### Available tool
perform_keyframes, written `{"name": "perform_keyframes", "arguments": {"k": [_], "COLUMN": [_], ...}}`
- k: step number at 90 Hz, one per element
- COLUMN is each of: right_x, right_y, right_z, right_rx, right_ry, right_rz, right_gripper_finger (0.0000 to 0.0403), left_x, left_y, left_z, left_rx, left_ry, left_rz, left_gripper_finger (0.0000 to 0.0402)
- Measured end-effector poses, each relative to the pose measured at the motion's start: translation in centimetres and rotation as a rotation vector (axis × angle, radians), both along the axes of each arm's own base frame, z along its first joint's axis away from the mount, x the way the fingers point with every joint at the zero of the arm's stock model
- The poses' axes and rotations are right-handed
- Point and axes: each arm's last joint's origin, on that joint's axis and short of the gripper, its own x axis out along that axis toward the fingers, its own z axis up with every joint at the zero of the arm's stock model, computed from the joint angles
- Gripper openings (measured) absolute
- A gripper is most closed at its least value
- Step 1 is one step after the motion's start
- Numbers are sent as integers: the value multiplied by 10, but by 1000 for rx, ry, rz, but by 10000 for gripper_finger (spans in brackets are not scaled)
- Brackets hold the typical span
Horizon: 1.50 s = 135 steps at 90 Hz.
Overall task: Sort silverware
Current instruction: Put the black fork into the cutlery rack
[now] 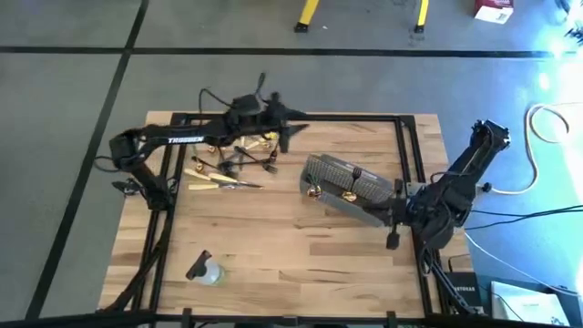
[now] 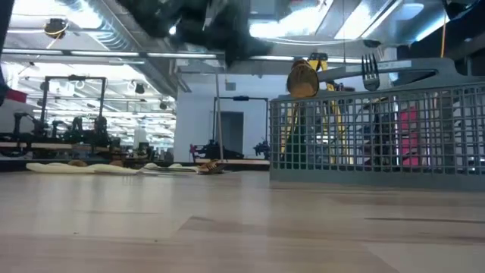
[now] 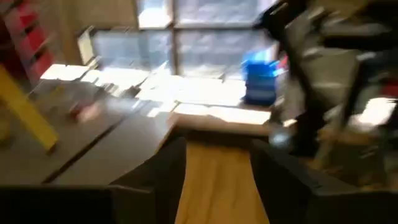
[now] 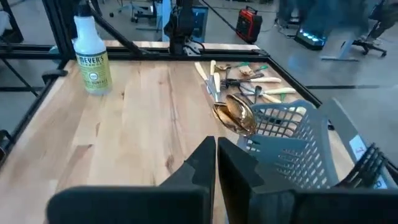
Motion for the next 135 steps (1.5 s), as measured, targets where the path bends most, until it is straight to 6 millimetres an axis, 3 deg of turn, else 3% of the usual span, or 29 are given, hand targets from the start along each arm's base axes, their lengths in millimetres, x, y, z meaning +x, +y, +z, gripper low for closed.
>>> {"name": "perform_keyframes", "arguments": {"k": [10,24,40,49,70,104,135], "right_x": [4,12,21,26,33,39,40], "right_y": [3,-3,-10,-13,-15,-8,-7], "right_z": [-3,-4,-6,-6,-7,-14,-15], "right_rx": [-31,-24,22,31,44,45,40], "right_ry": [10,22,73,92,128,172,177], "right_rz": [-5,-48,-31,-10,50,98,97], "right_gripper_finger": [1,1,1,1,1,1,1], "left_x": [-11,-10,-14,-19,-33,-35,-34], "left_y": [0,-6,-9,-14,-12,1,5], "left_z": [-41,-78,-61,-64,-78,-108,-122], "left_rx": [-134,-194,-243,-184,-134,-100,-125], "left_ry": [122,386,669,861,1102,1236,1273], "left_rz": [97,93,94,123,32,-151,-139], "left_gripper_finger": [164,164,164,164,164,164,161]}}
